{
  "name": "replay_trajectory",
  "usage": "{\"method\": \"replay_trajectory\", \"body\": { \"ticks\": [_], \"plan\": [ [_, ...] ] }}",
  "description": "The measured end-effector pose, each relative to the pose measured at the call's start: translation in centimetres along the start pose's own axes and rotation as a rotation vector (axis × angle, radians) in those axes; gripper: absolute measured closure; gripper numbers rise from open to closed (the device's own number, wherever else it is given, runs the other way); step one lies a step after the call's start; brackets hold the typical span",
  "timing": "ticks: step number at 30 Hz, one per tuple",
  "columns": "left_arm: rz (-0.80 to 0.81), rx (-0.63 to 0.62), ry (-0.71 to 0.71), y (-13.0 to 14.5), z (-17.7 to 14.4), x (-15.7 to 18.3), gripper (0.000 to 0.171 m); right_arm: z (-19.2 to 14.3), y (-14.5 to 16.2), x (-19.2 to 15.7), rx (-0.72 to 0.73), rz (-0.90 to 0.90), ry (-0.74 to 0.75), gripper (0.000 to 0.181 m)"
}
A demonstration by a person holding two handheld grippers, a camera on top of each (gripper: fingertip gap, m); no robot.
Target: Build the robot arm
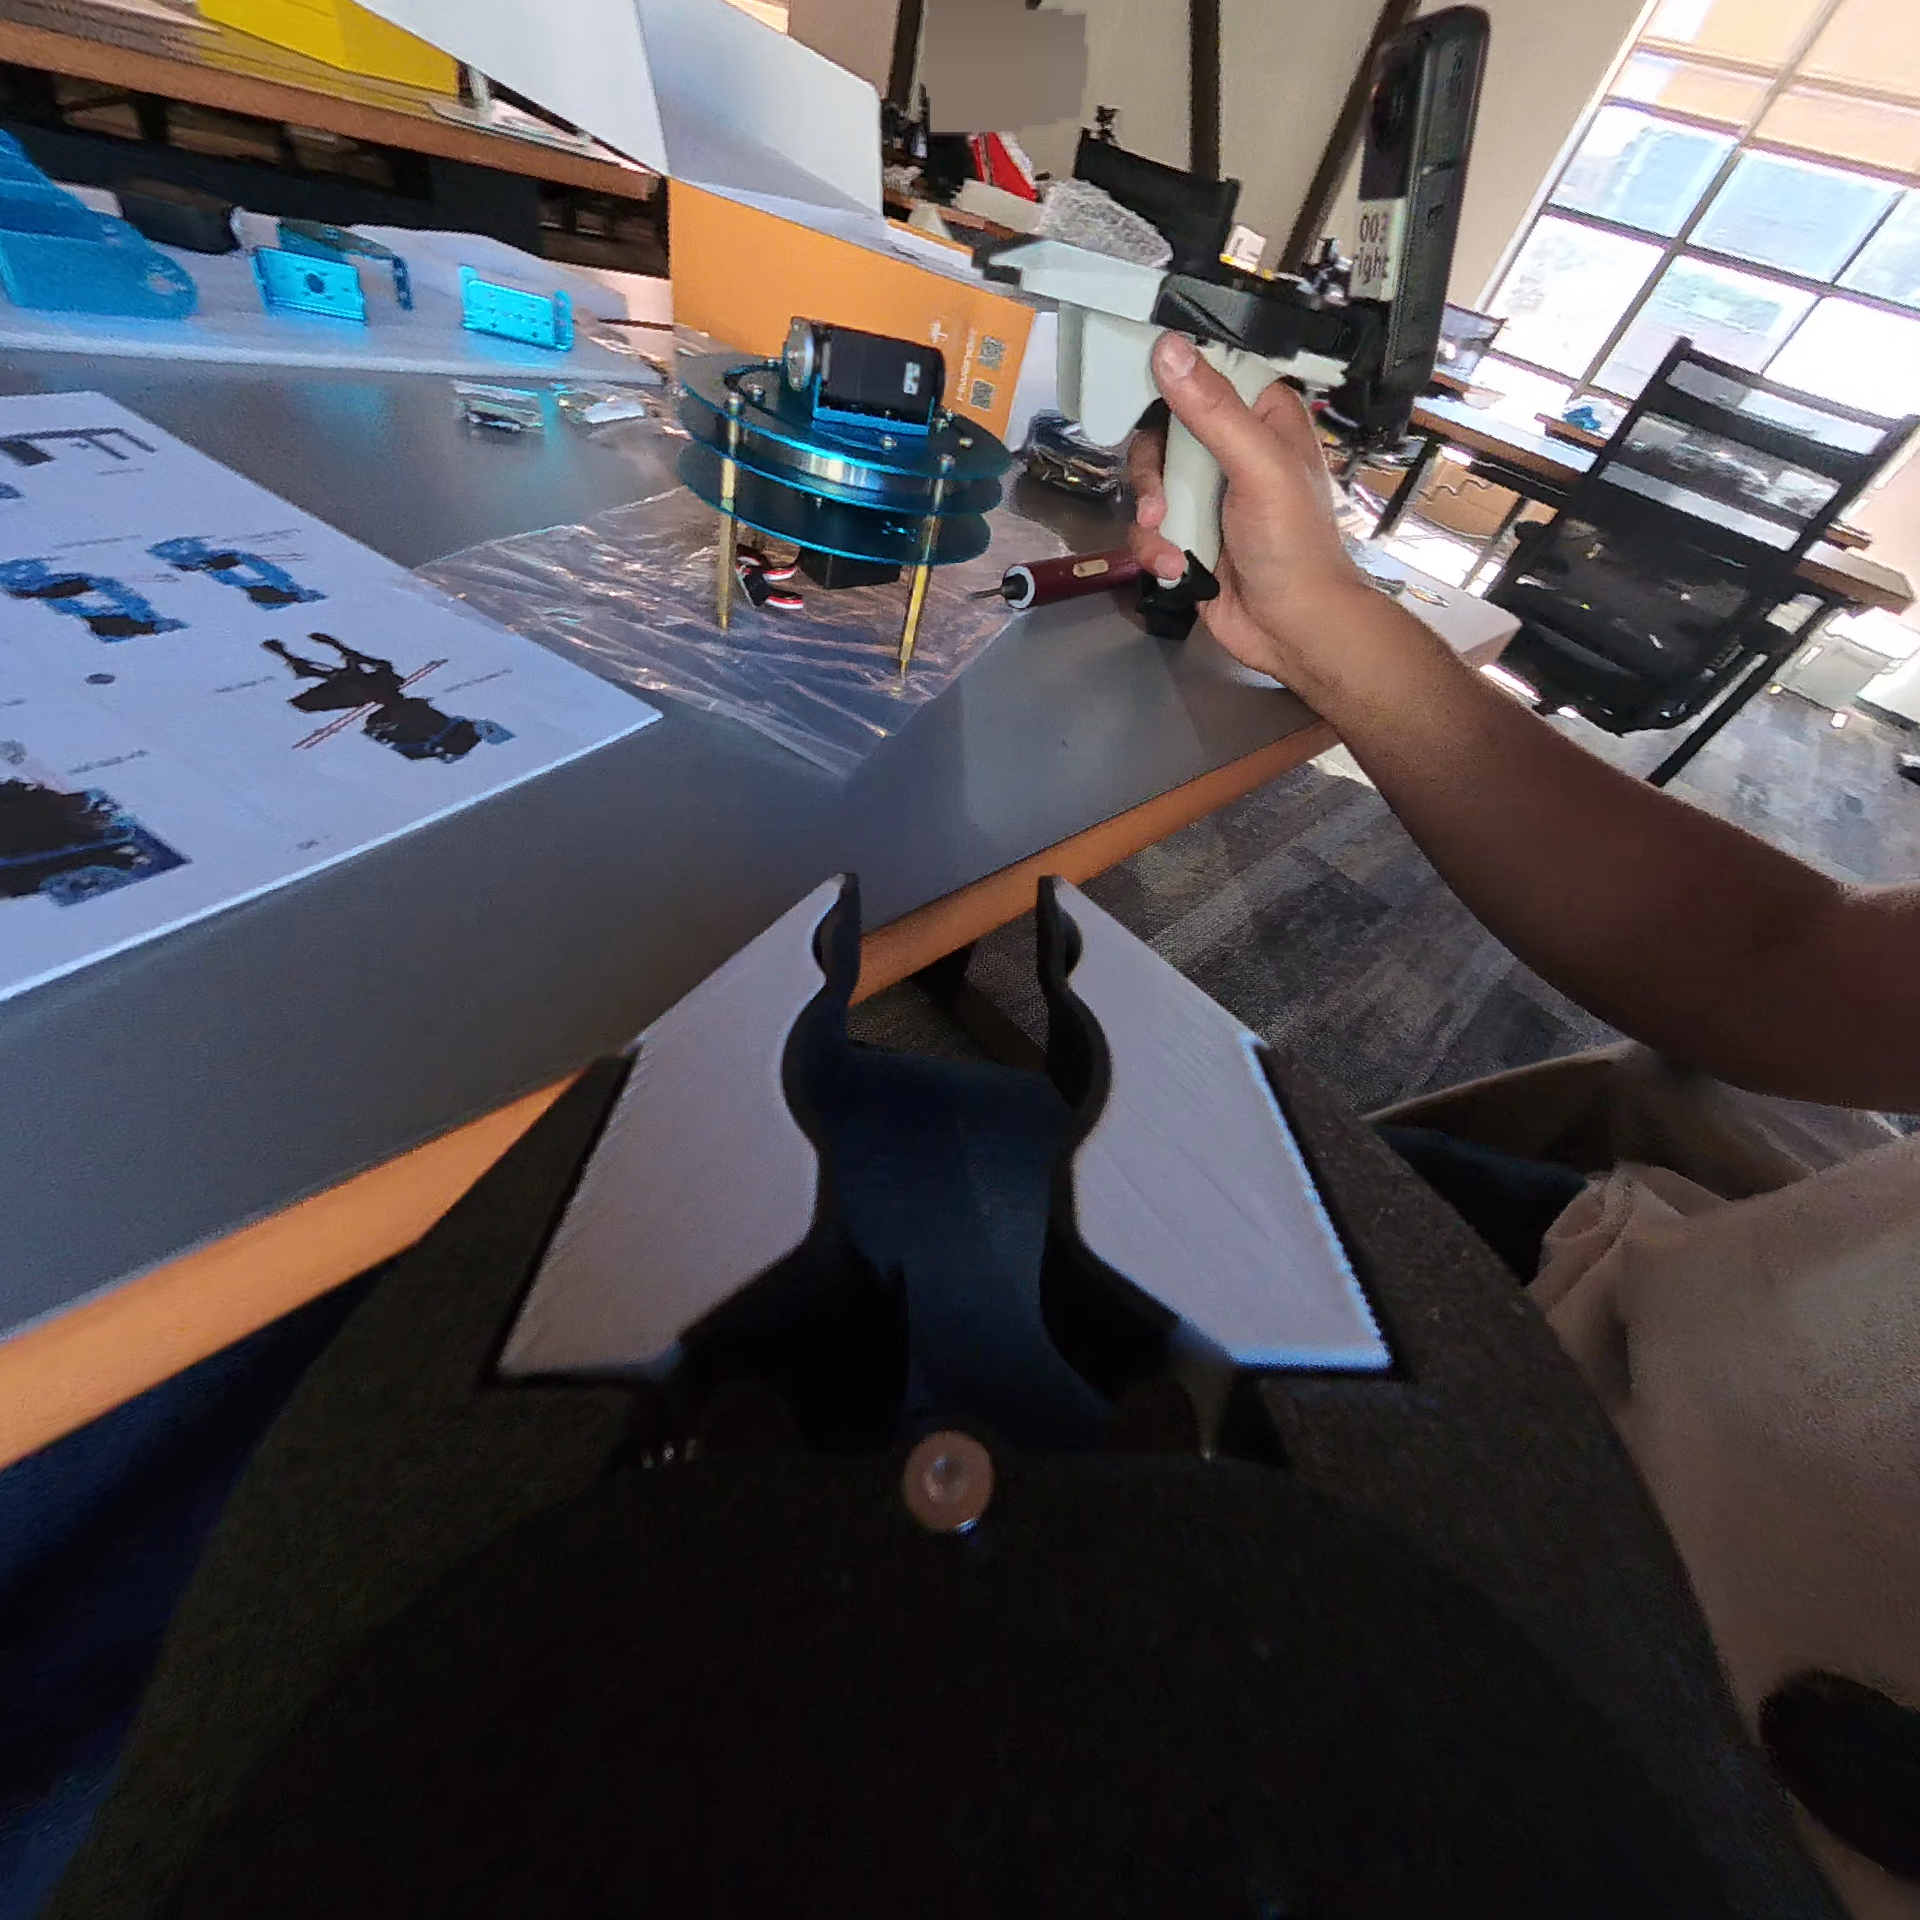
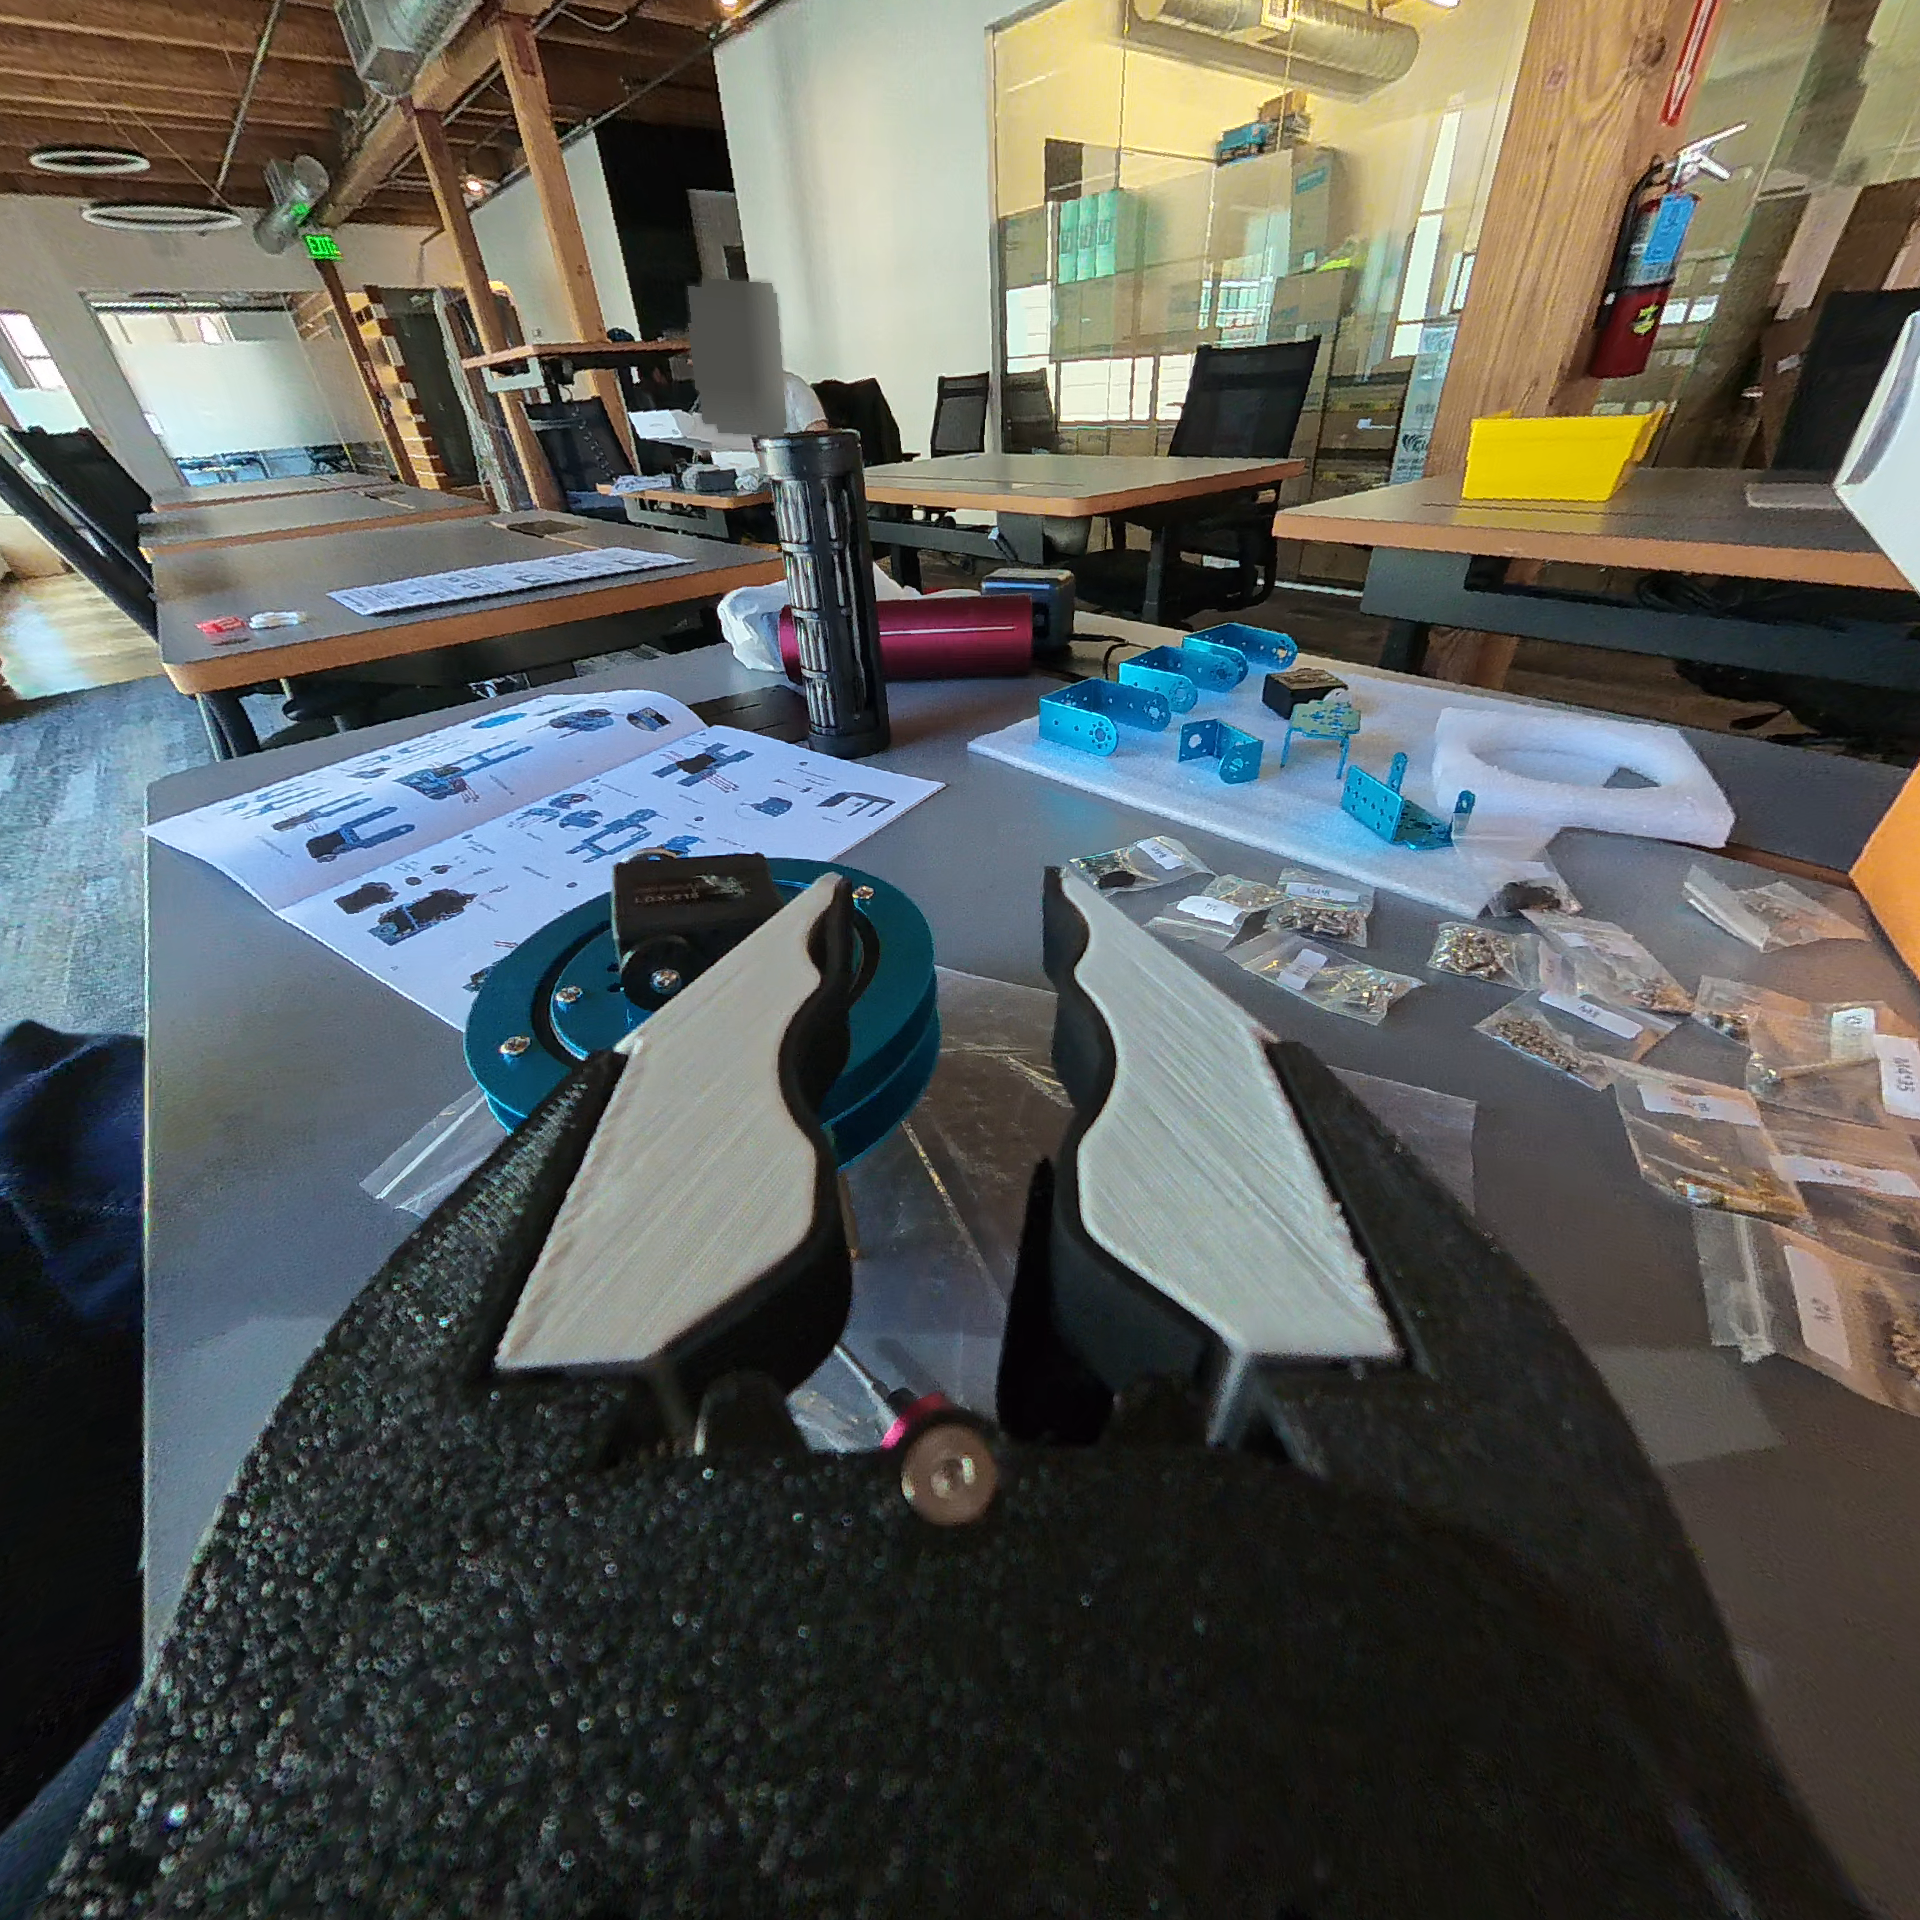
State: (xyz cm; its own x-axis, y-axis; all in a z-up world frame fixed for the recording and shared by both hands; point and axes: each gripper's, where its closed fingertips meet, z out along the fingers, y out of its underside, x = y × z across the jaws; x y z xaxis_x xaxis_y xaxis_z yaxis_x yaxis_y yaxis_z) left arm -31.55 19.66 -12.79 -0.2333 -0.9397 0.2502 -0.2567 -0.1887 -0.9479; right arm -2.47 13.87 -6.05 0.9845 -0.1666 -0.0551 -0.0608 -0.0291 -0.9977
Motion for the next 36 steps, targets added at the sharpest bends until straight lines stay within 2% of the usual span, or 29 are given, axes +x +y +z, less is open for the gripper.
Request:
{"method": "replay_trajectory", "body": {
  "ticks": [2,5,11,14,19,25,36],
  "plan": [
    [0.015,-0.011,0.043,-0.5,1.1,-0.3,0.138,-0.1,-0.1,0.0,0.002,-0.009,0.006,0.147],
    [0.049,-0.023,0.150,-3.1,3.2,-0.2,0.139,-0.2,0.0,0.4,0.002,0.004,0.012,0.147],
    [0.384,-0.222,0.540,-6.7,6.5,1.7,0.130,-1.2,-0.7,1.3,0.033,0.032,0.038,0.147],
    [0.441,-0.234,0.623,-7.3,8.3,2.1,0.130,-1.7,-1.5,1.4,0.073,0.031,0.047,0.147],
    [0.403,-0.177,0.577,-6.4,10.8,2.0,0.130,-1.5,-1.1,1.1,0.055,0.023,0.035,0.147],
    [0.319,-0.116,0.523,-5.7,10.8,2.3,0.130,-1.1,-1.6,0.1,0.073,0.086,-0.053,0.147],
    [0.219,-0.073,0.424,-5.6,10.8,1.3,0.131,-1.4,-1.4,0.6,0.071,0.111,-0.035,0.148]
  ]
}}
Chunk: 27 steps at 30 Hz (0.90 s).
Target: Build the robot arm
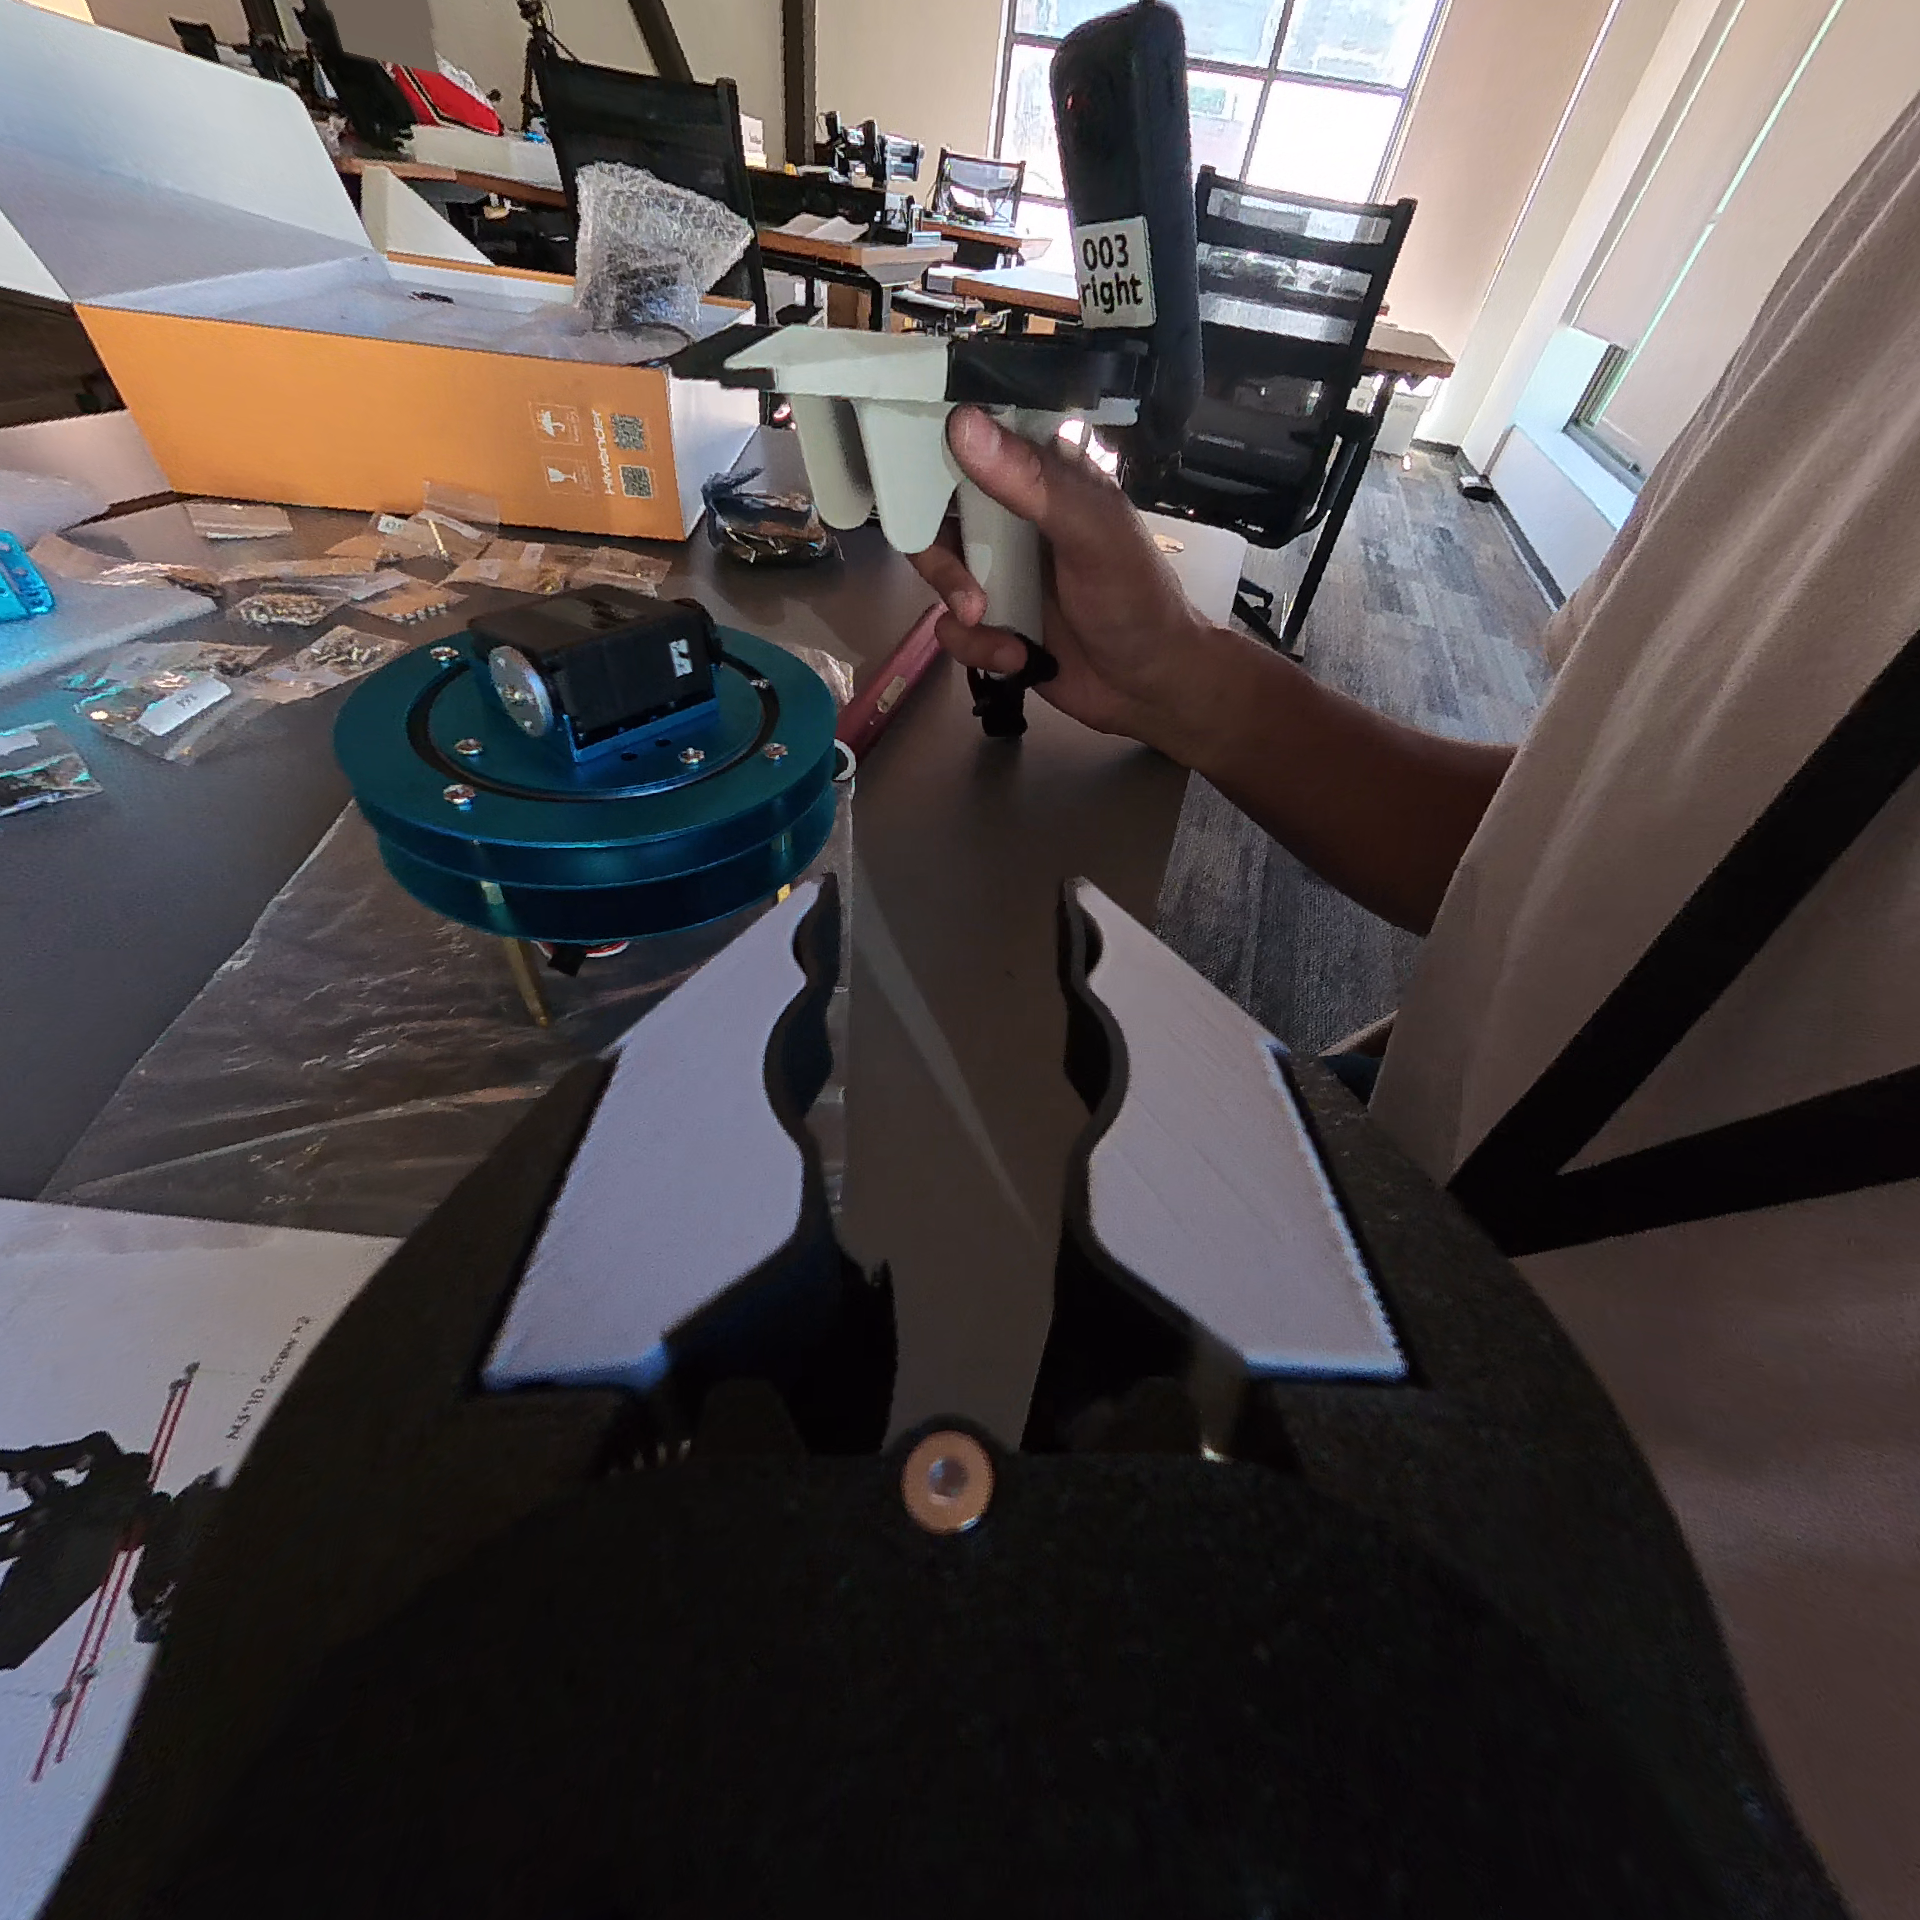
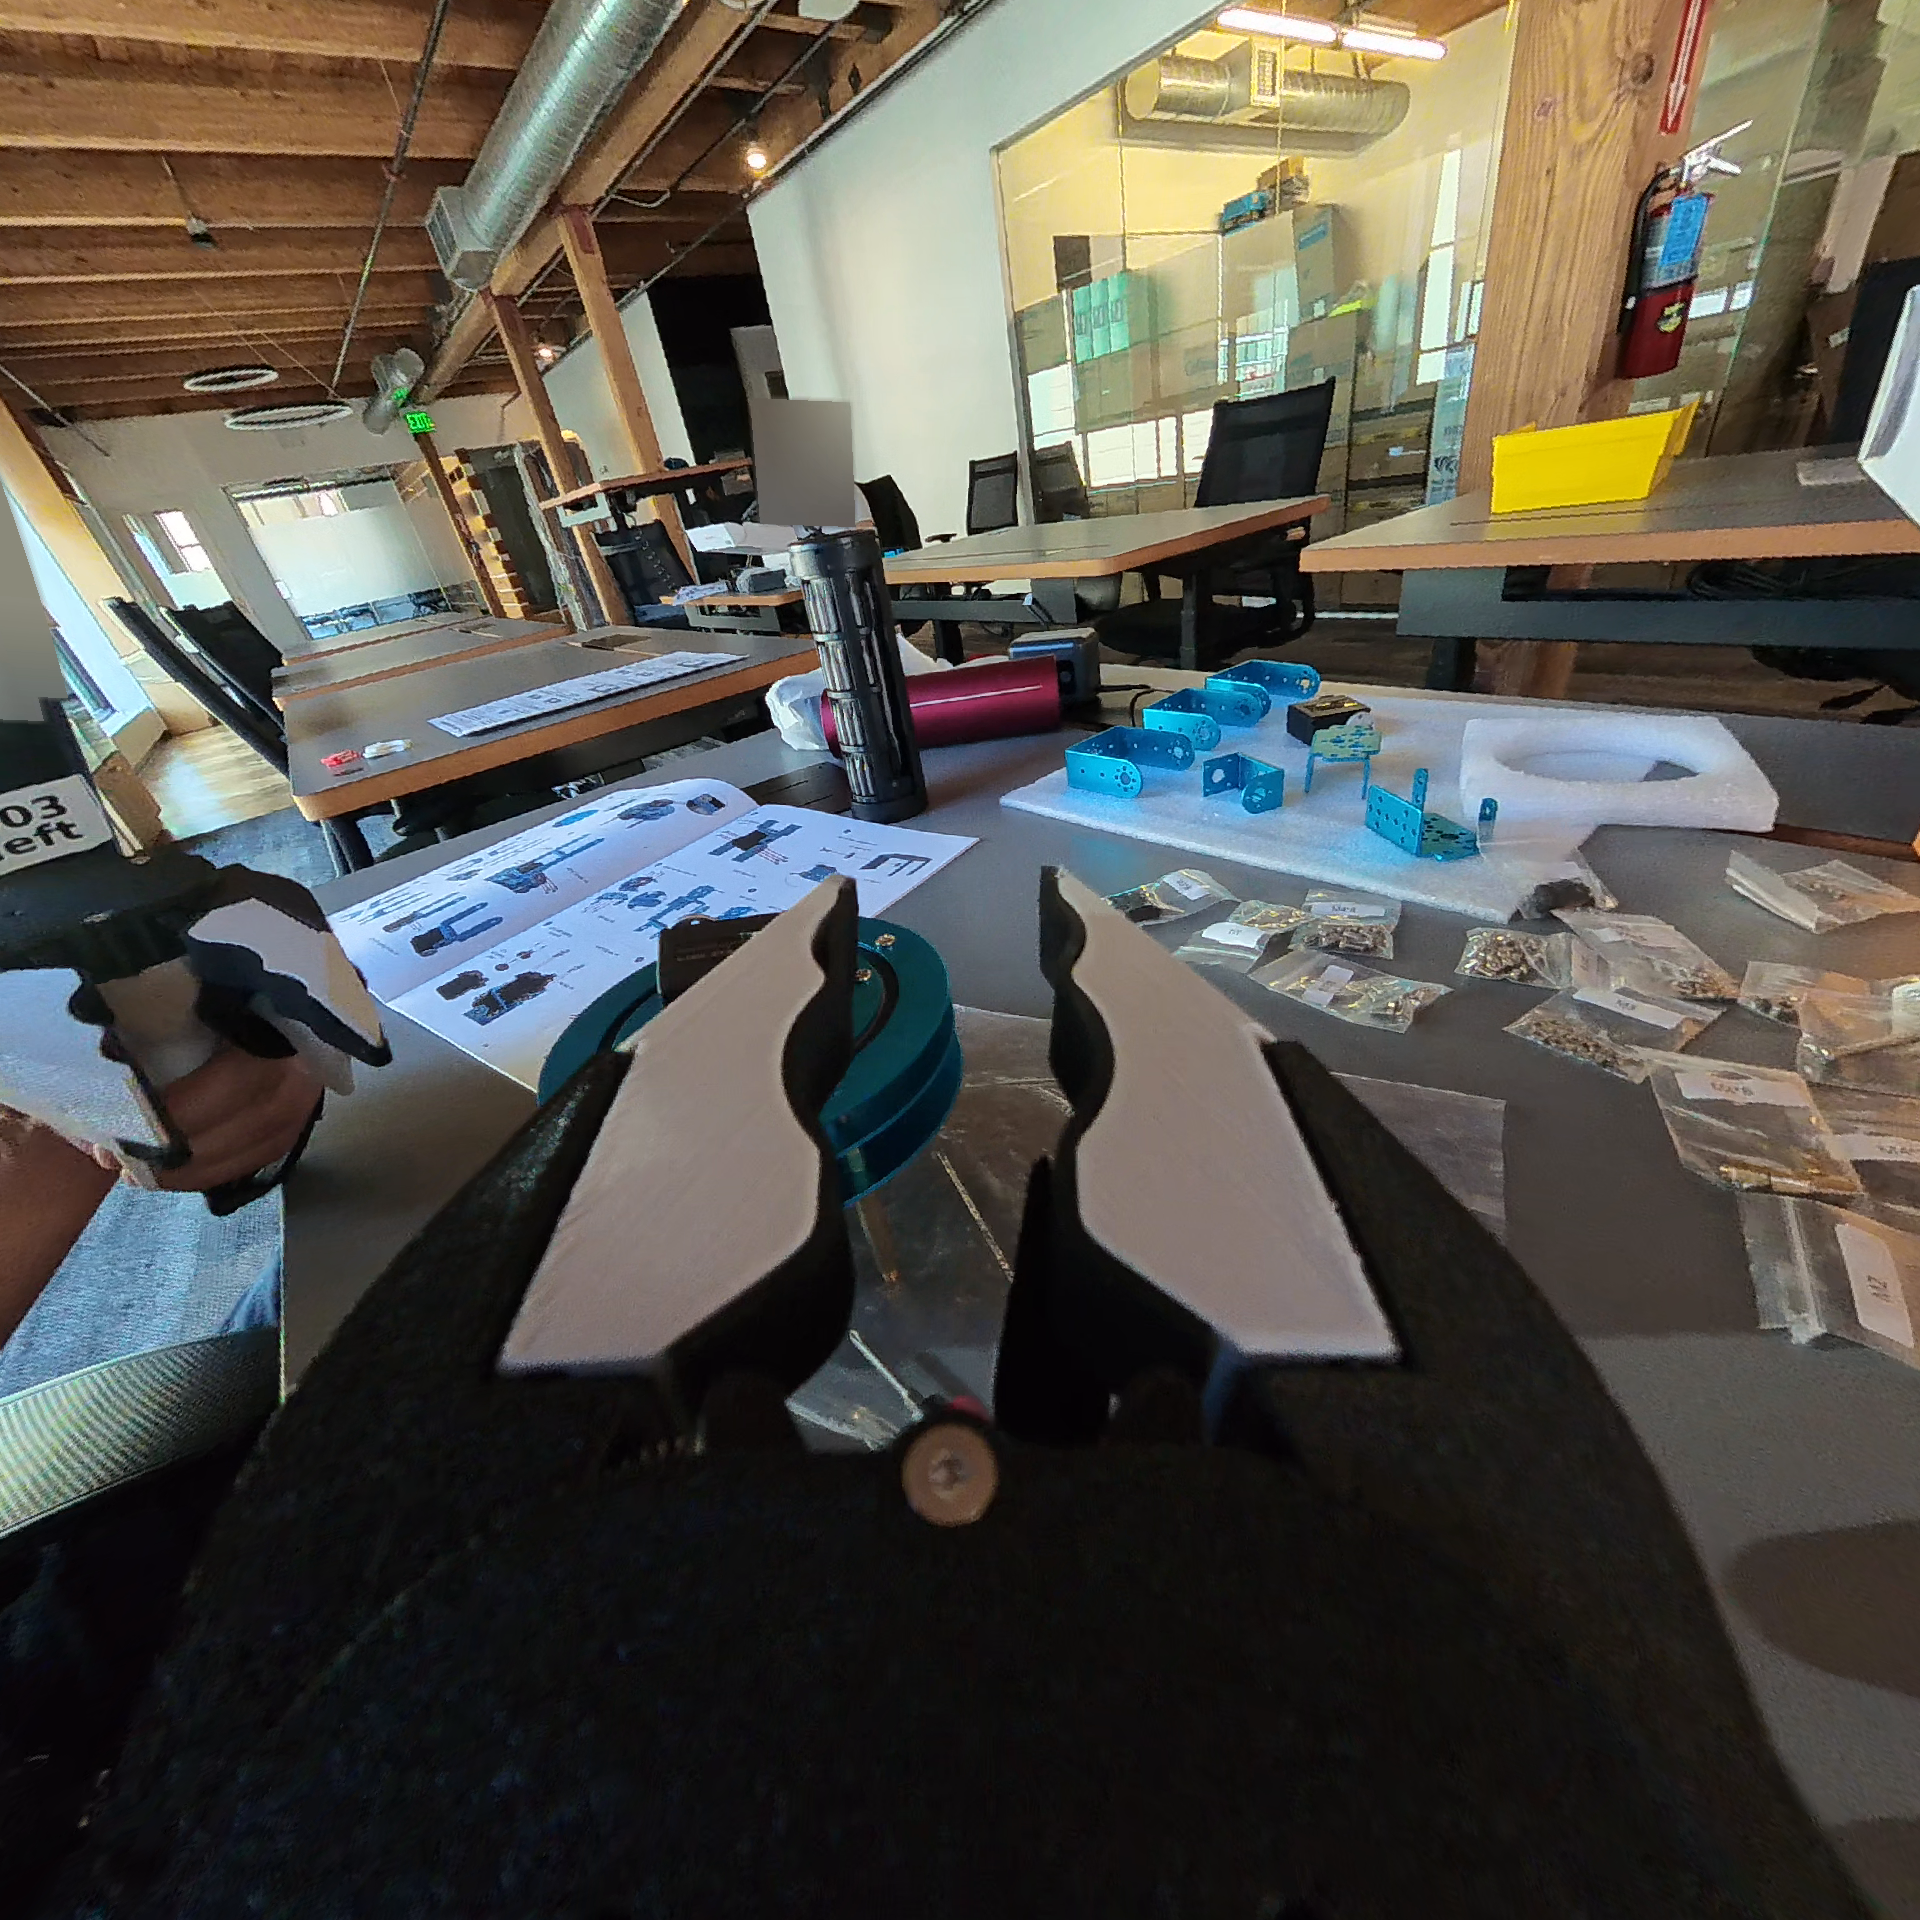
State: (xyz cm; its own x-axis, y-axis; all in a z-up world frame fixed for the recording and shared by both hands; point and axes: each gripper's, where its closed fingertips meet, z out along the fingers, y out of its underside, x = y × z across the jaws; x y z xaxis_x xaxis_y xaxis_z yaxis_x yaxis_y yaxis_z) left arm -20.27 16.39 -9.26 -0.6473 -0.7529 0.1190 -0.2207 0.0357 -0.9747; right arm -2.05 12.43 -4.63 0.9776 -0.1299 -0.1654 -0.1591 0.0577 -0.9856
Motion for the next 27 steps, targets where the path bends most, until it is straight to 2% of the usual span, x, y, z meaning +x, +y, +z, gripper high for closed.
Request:
{"method": "replay_trajectory", "body": {
  "ticks": [10,27],
  "plan": [
    [0.023,-0.013,-0.010,-0.1,-0.5,-0.1,0.131,0.2,0.2,0.0,-0.016,-0.005,0.004,0.149],
    [0.075,-0.015,0.040,-0.5,1.5,0.4,0.130,0.2,0.4,-0.3,-0.024,0.004,-0.020,0.151]
  ]
}}
